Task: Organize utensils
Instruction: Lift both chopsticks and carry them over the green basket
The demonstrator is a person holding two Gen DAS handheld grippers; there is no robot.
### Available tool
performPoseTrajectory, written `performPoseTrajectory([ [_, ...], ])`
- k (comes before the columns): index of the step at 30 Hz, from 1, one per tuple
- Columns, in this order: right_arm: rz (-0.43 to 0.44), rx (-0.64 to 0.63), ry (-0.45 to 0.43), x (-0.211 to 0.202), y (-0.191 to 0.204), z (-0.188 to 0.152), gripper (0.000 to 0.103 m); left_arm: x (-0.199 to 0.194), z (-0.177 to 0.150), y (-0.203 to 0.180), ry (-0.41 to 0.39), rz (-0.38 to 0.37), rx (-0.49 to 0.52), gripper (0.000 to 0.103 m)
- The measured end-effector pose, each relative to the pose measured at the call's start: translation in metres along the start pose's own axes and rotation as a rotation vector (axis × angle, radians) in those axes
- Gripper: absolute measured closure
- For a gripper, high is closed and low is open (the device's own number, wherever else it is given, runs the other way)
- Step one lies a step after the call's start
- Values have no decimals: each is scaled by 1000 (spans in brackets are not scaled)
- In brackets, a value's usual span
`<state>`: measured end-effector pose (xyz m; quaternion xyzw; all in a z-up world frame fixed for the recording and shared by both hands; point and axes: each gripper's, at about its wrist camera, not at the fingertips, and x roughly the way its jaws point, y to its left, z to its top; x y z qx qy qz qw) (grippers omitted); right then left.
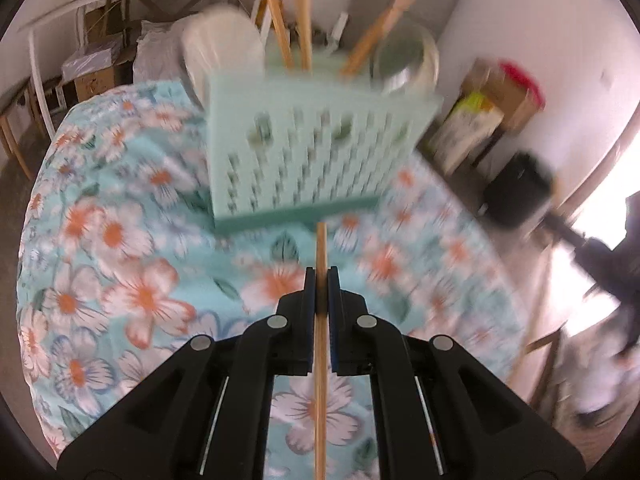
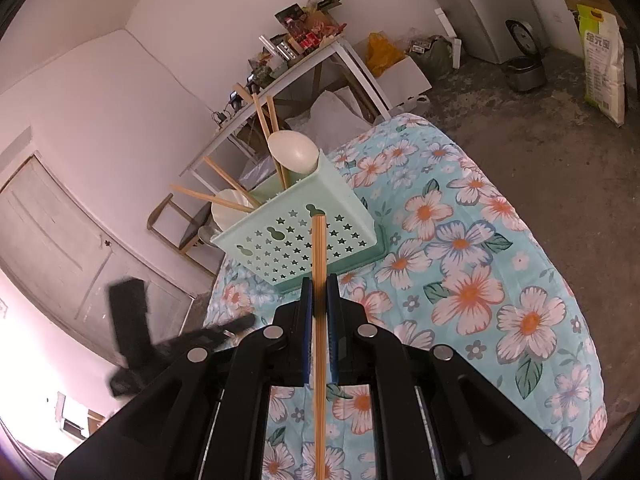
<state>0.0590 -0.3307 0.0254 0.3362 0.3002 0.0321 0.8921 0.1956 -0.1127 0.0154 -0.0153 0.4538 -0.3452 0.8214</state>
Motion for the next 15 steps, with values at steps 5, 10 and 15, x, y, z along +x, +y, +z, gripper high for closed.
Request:
performPoseTrajectory([
  [5, 15, 11, -4, 0, -4, 2, 96, -42, 24, 3, -75, -59, -44, 98],
  [10, 24, 16, -3, 1, -7, 4, 96, -85, 45, -7, -187, -93, -24, 98],
  [15, 24, 25, -4, 1, -10, 5, 96, -145, 76, -34, -403, -109, 40, 98],
])
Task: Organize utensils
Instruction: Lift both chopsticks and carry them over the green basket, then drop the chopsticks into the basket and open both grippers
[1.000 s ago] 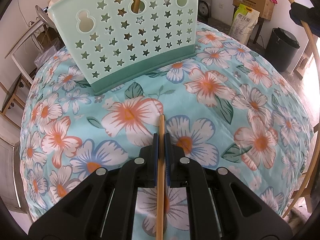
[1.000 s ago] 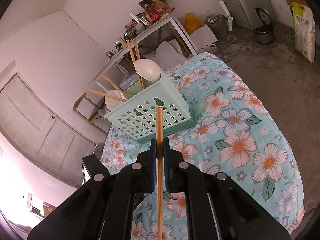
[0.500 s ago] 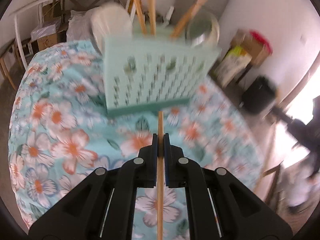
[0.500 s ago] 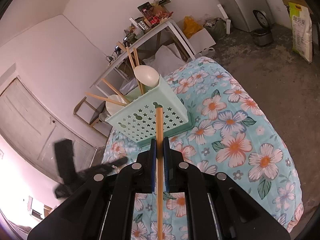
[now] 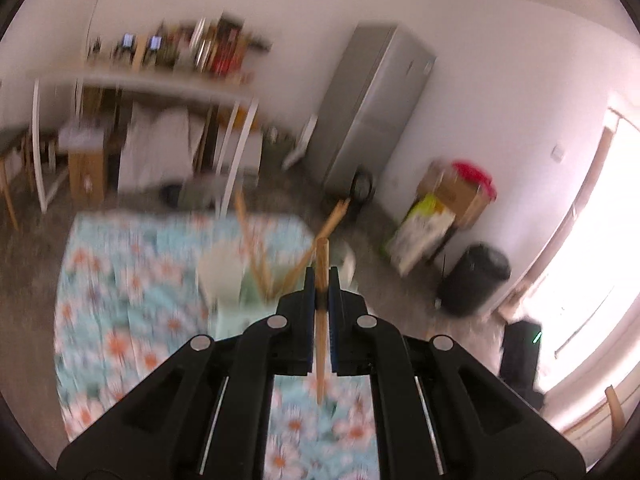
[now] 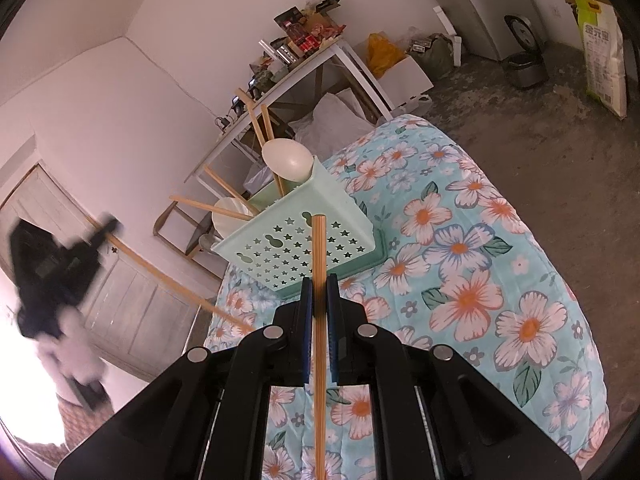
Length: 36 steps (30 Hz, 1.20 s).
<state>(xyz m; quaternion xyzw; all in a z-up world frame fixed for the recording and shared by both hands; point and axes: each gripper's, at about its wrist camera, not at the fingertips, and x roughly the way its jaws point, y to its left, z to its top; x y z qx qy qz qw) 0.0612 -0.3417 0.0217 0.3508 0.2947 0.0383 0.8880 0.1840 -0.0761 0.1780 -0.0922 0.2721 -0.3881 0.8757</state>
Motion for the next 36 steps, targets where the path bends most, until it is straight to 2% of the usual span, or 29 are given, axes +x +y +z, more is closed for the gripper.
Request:
performPoseTrajectory([
  [2, 0, 7, 3, 1, -3, 0, 96, -10, 18, -10, -81, 7, 35, 98],
  [5, 3, 18, 5, 1, -7, 1, 96, -11, 40, -21, -157, 29, 72, 98],
  [10, -6, 26, 8, 0, -10, 3, 96, 7, 67, -29, -219, 64, 91, 98],
  [12, -11, 22, 2, -3, -9, 4, 96, 19, 72, -31, -256, 115, 126, 98],
  [17, -18, 27, -4, -7, -11, 4, 96, 65, 67, -21, -235, 195, 145, 98],
  [22, -24, 30, 1, -7, -13, 3, 96, 101, 40, -7, -161, 215, 134, 98],
  [27, -25, 20, -3, -9, -10, 4, 96, 106, 22, -2, -117, 192, 116, 97],
  [29, -25, 18, -3, -9, -9, 3, 96, 99, 17, -2, -119, 183, 121, 92],
  [31, -24, 16, -2, -9, -8, 3, 96, 91, 14, -2, -129, 179, 121, 80],
  [36, -25, 4, 1, -8, -1, 2, 96, 69, 5, -1, -140, 165, 94, 67],
])
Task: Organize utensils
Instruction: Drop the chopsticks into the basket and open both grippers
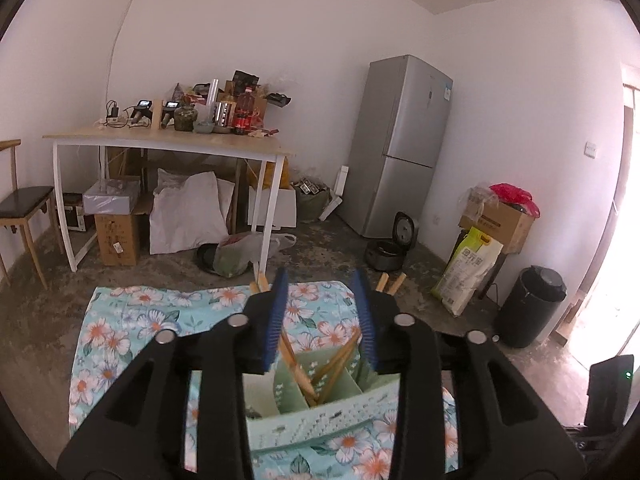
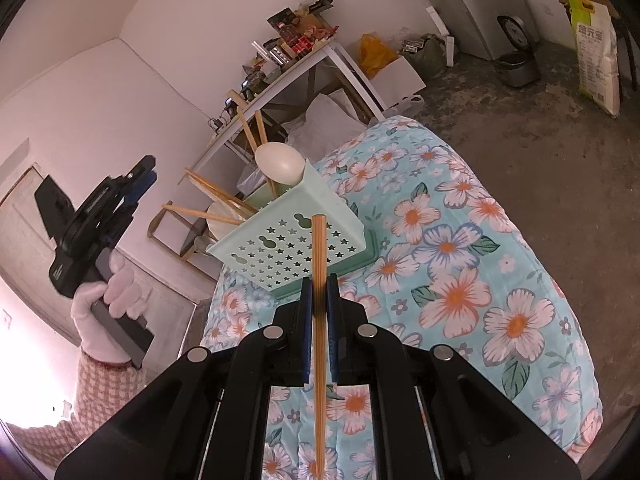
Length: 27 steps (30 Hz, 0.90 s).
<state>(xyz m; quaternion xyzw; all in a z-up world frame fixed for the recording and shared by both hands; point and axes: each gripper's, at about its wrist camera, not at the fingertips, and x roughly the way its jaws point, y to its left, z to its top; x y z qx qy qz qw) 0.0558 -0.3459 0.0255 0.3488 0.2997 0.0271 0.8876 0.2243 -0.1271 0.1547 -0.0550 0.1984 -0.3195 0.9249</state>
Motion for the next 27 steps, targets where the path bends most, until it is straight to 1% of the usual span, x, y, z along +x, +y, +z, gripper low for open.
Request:
performPoseTrajectory([
  [2, -1, -3, 1, 0, 2, 0, 96, -11, -4, 2, 0, -3, -11, 63],
  [5, -2, -9, 1, -1, 5, -1, 96, -30, -16, 3, 5, -10, -19, 54],
  [8, -1, -17, 4, 0, 10, -2, 96, -45, -32, 6, 30, -10, -28, 39],
  [10, 0, -22, 7, 2, 12, -2, 96, -53, -46, 11, 62, -3, -41, 33],
  [13, 3, -32, 12, 4, 17, -1, 96, -56, -71, 18, 129, 14, -61, 30],
  [14, 4, -39, 16, 6, 19, 0, 96, -56, -84, 22, 175, 23, -74, 29],
  [17, 1, -69, 21, 10, 28, 6, 96, -58, -110, 33, 245, 59, -94, 29],
  [20, -4, -113, 14, 13, 42, 19, 96, -63, -134, 41, 281, 128, -83, 27],
  [23, -7, -169, -15, 13, 62, 40, 96, -69, -150, 51, 320, 160, -94, 27],
  [27, 6, -250, -99, 10, 97, 75, 96, -80, -165, 58, 346, 204, -103, 26],
])
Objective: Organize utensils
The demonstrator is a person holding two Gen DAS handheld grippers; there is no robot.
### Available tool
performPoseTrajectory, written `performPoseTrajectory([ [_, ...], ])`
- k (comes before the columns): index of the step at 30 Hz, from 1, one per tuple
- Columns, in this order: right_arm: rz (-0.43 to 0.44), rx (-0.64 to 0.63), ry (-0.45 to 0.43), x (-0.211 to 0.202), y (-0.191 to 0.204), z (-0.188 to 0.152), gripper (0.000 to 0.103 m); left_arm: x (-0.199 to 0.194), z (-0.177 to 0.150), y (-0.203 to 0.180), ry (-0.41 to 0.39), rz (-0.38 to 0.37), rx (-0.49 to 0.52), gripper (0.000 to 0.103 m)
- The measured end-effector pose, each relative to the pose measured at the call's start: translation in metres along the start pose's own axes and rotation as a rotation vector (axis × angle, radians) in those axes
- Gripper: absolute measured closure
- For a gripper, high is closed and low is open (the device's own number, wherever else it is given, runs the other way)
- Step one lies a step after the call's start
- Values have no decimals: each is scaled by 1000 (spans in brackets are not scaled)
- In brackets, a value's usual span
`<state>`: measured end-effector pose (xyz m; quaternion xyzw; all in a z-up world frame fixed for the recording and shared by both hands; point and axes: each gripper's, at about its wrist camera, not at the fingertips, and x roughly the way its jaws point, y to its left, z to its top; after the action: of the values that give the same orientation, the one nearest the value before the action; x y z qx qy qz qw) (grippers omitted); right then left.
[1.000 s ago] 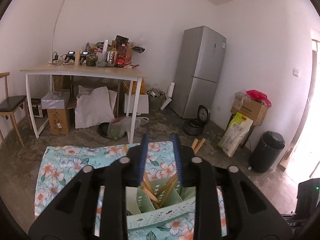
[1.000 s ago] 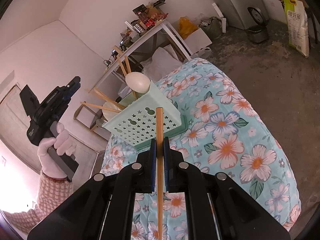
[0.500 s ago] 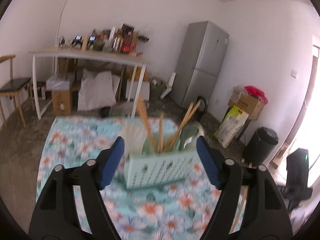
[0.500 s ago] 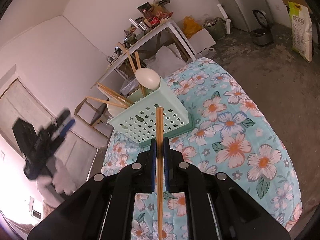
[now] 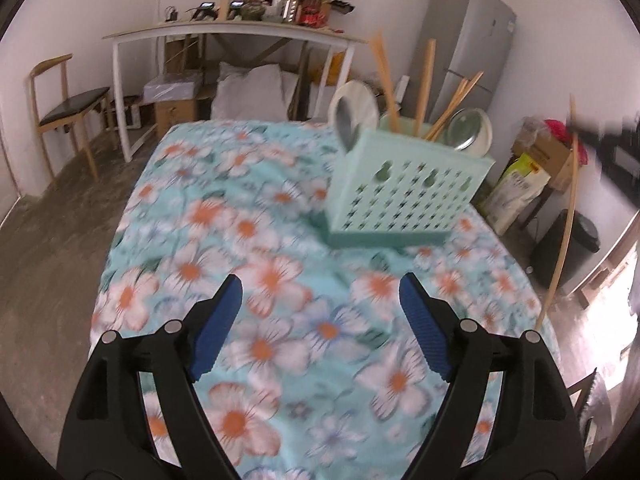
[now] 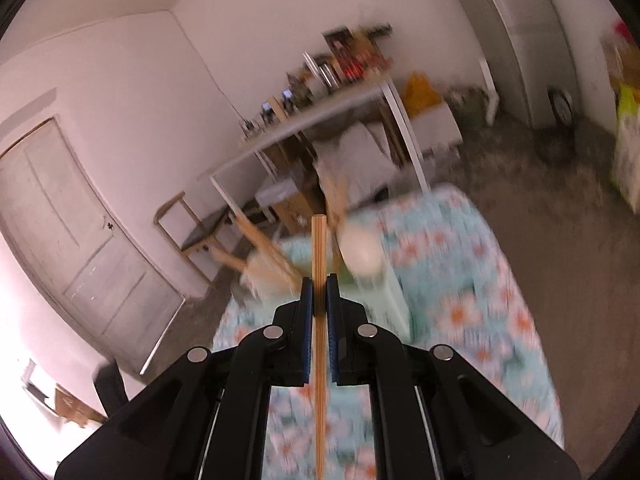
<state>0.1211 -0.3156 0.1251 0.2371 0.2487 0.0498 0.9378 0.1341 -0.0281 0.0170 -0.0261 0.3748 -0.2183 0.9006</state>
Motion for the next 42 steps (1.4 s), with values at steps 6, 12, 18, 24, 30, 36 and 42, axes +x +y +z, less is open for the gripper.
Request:
performPoseTrajectory([
  [6, 10, -55, -123, 9, 25, 60, 96, -9, -11, 15, 13, 51, -26, 23],
  [12, 2, -103, -224, 31, 43, 100, 96, -22, -14, 39, 10, 73, -101, 23],
  [18, -33, -145, -284, 57, 52, 109, 96, -29, -13, 54, -6, 97, -138, 23],
  [24, -122, -184, -308, 91, 45, 86, 96, -29, -15, 58, -1, 103, -144, 23],
  [30, -159, -217, -270, 106, 37, 61, 95, -28, -14, 61, -5, 108, -150, 23],
  [36, -127, -257, -191, 106, 39, 43, 95, -27, -15, 60, -4, 99, -154, 23],
  [42, -102, -326, -121, 93, 45, 32, 68, -29, -15, 53, -7, 91, -142, 23],
])
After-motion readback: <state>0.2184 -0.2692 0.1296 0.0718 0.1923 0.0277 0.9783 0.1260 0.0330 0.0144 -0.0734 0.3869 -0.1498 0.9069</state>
